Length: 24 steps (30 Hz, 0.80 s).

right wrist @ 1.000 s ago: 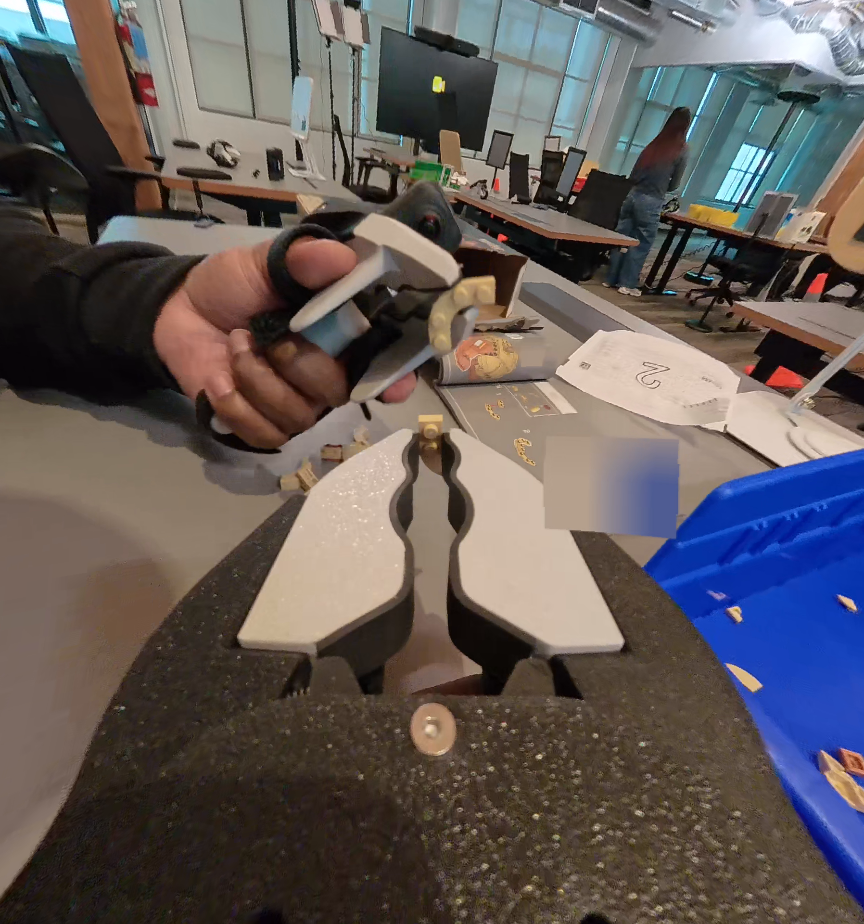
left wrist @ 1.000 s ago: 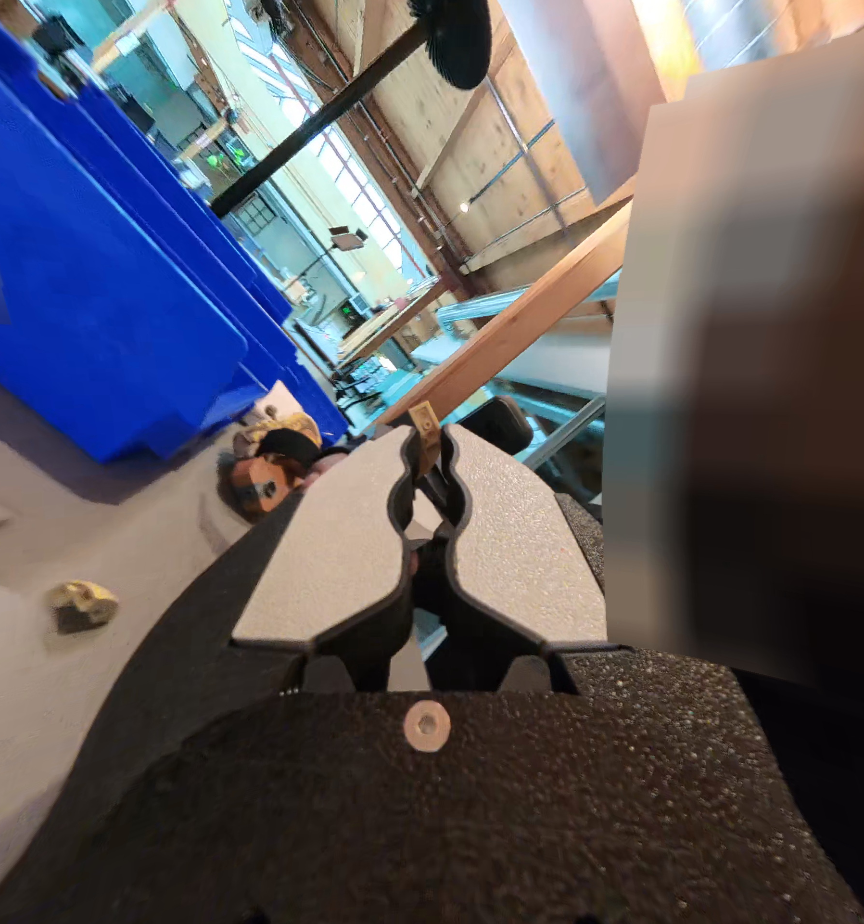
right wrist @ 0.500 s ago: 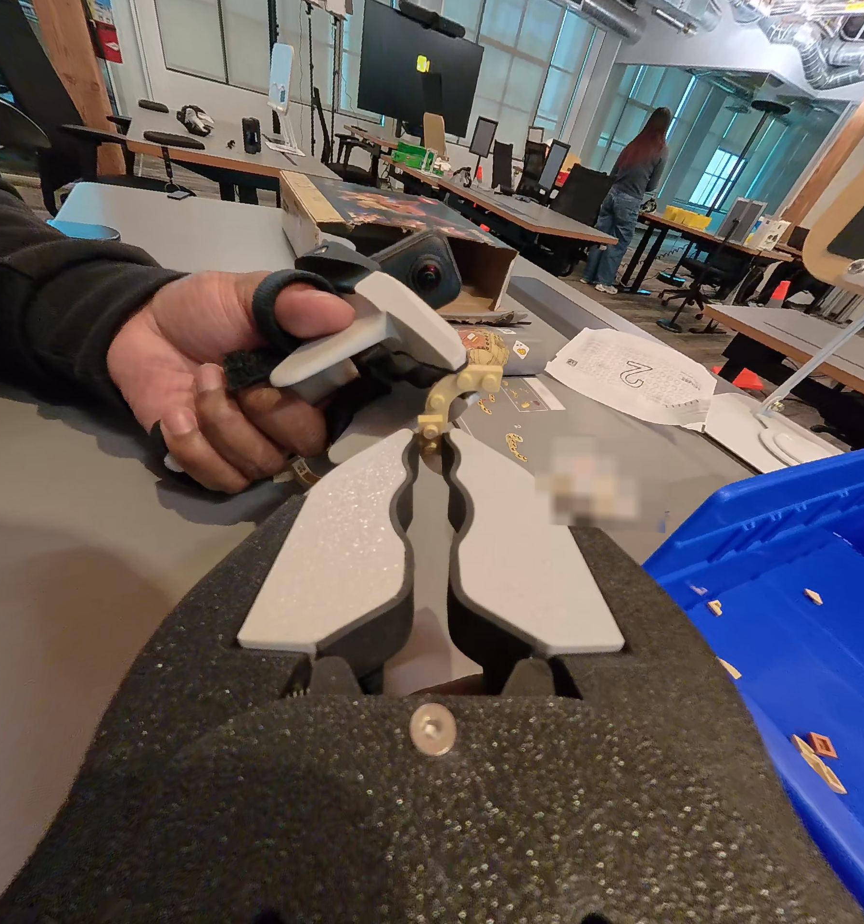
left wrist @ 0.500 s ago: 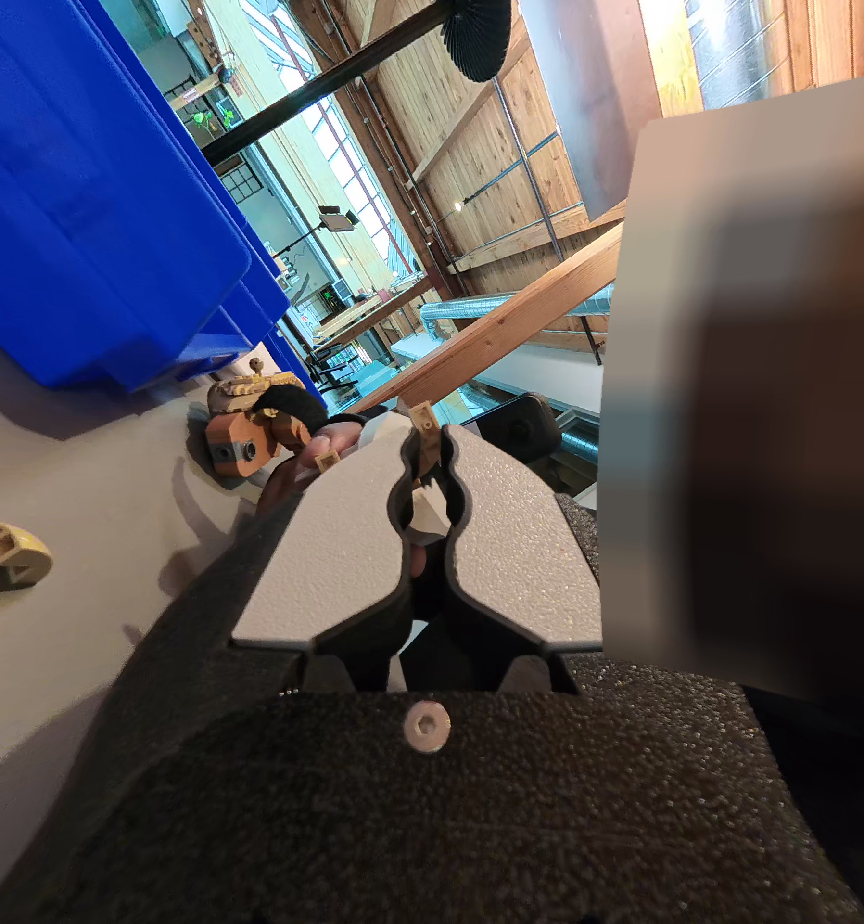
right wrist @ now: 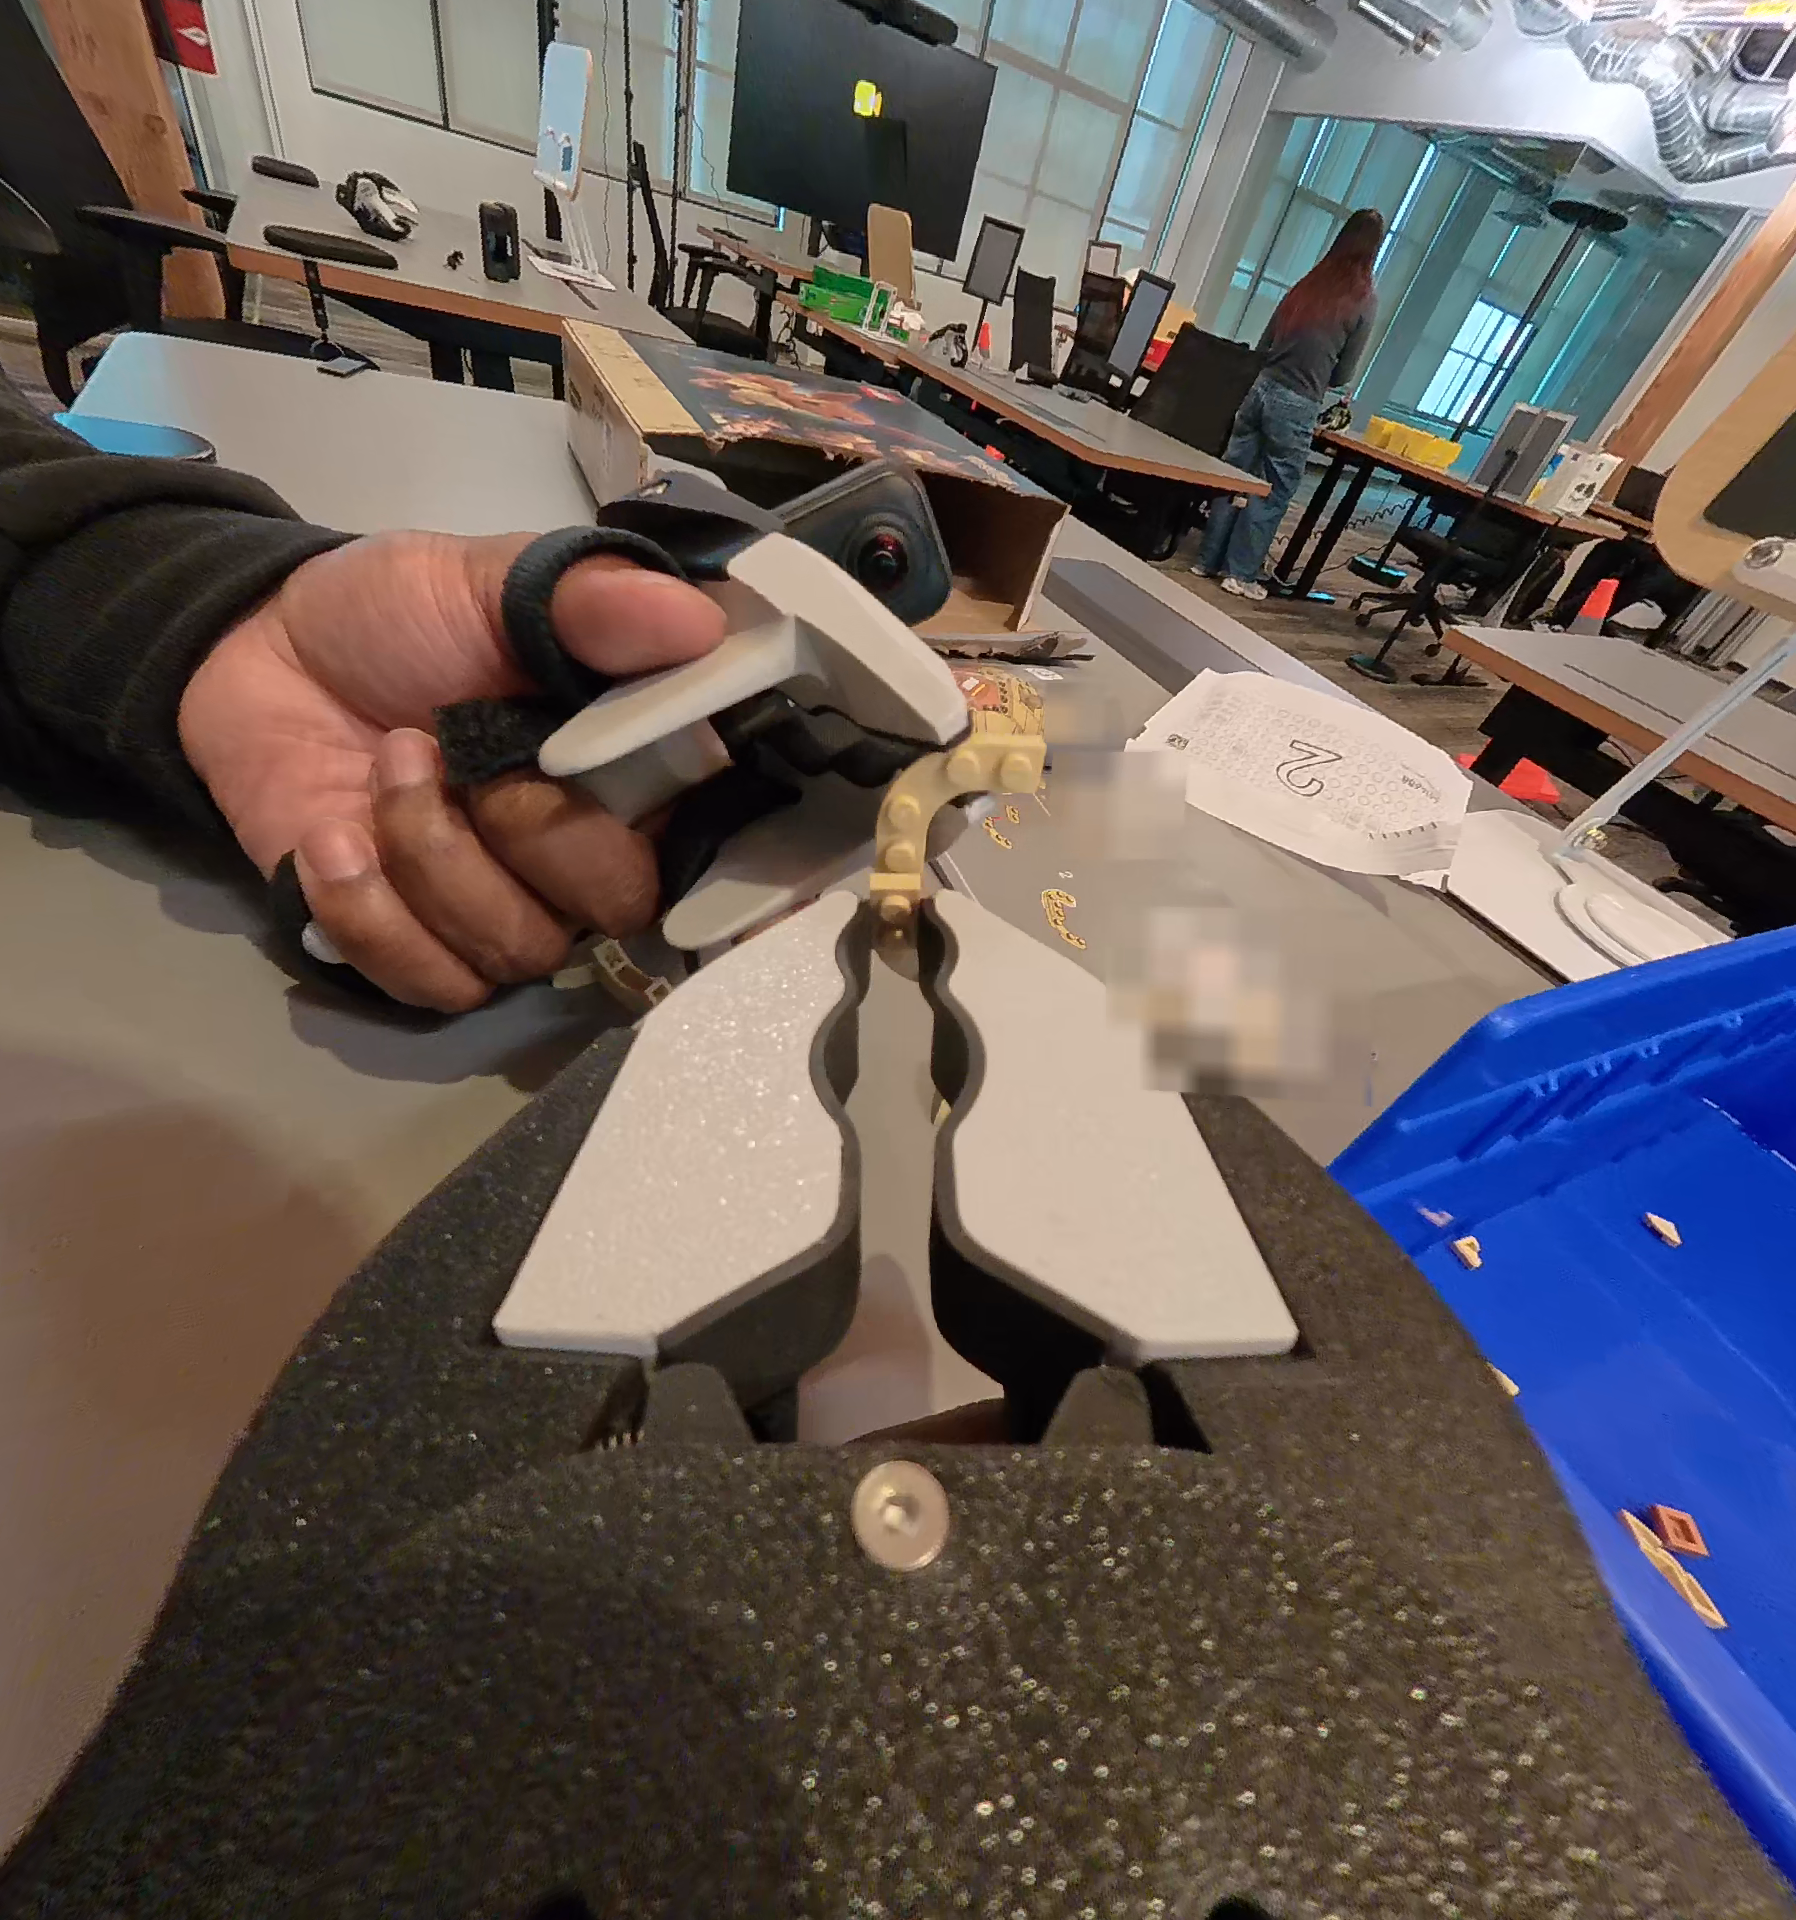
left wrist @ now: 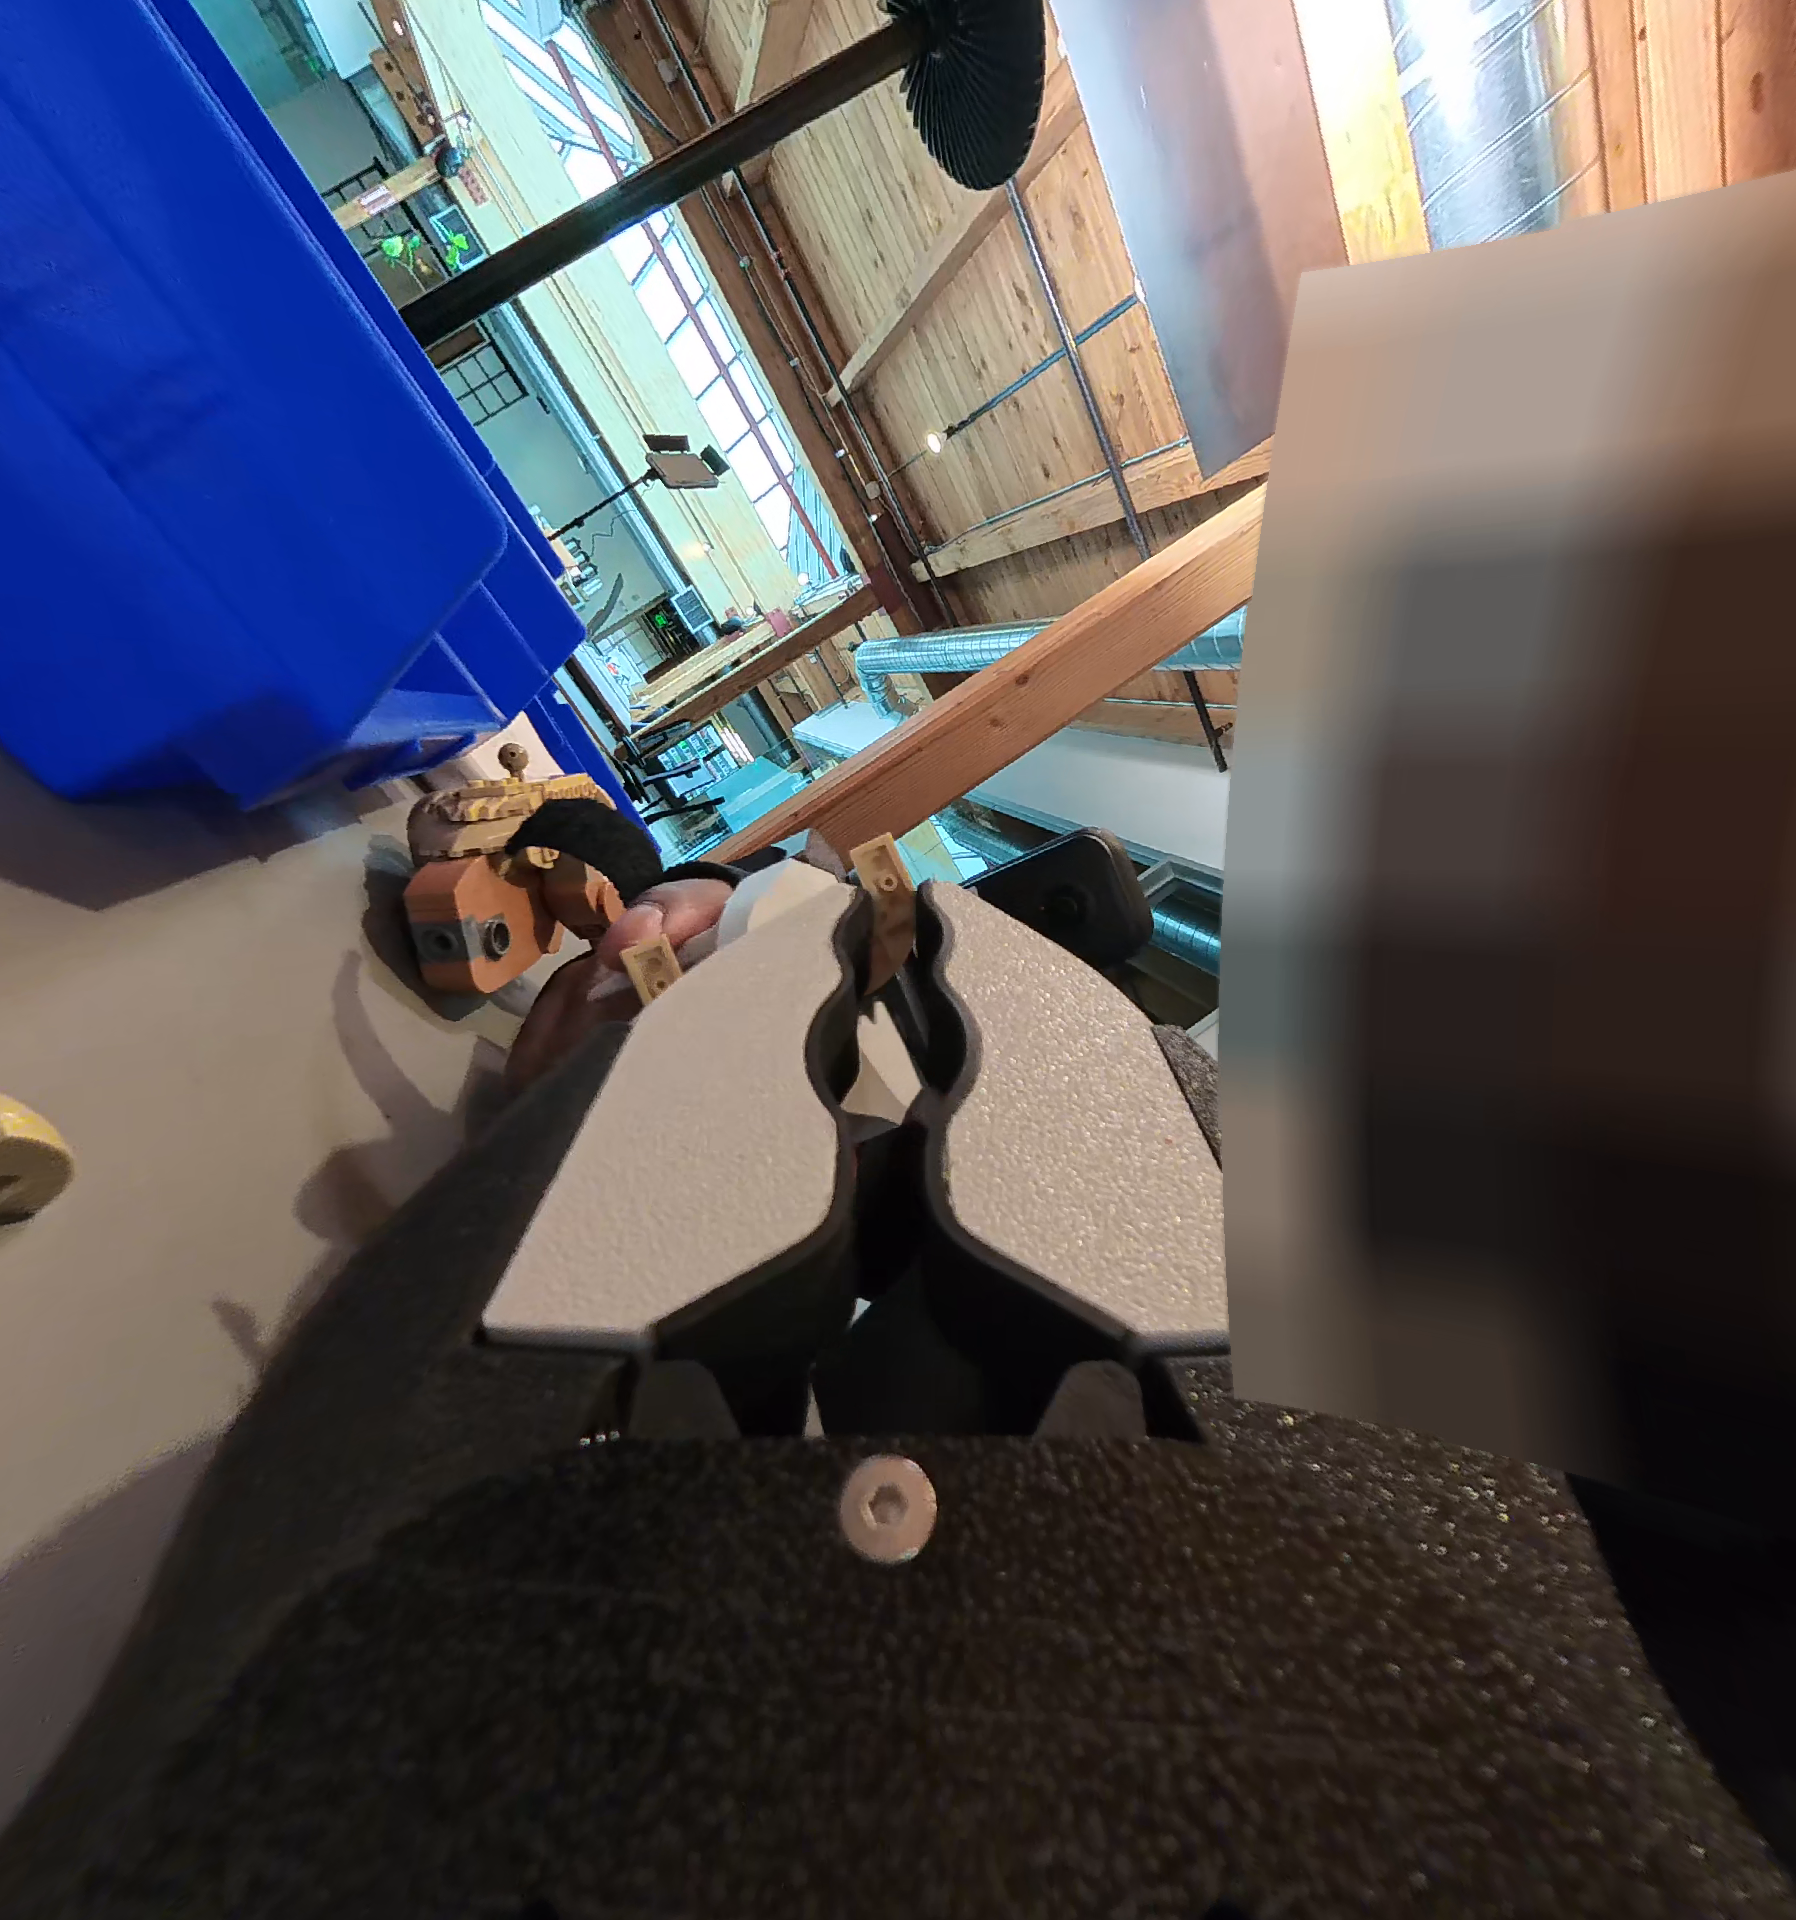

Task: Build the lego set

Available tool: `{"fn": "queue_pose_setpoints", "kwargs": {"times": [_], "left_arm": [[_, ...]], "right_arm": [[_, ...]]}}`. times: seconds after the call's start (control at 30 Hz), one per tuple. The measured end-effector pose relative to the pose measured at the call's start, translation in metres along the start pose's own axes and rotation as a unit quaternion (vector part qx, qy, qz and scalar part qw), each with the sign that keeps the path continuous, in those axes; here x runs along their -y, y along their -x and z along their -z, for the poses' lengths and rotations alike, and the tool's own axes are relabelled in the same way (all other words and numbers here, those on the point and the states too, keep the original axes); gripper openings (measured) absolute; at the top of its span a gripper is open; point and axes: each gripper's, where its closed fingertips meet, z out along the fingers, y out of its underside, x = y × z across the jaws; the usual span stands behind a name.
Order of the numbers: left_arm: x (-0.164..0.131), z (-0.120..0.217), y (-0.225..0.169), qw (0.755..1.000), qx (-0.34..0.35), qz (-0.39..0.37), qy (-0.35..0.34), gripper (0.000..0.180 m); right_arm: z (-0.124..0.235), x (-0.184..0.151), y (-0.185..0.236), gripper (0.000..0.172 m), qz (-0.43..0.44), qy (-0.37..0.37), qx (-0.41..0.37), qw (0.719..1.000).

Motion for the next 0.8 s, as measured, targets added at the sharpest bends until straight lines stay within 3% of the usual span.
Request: {"fn": "queue_pose_setpoints", "kwargs": {"times": [0.8], "left_arm": [[-0.0065, -0.0016, 0.0027, 1.000, 0.004, 0.011, 0.004, 0.007]], "right_arm": [[-0.0005, -0.0011, 0.0015, 0.008, 0.019, 0.009, -0.012, 1.000]]}}
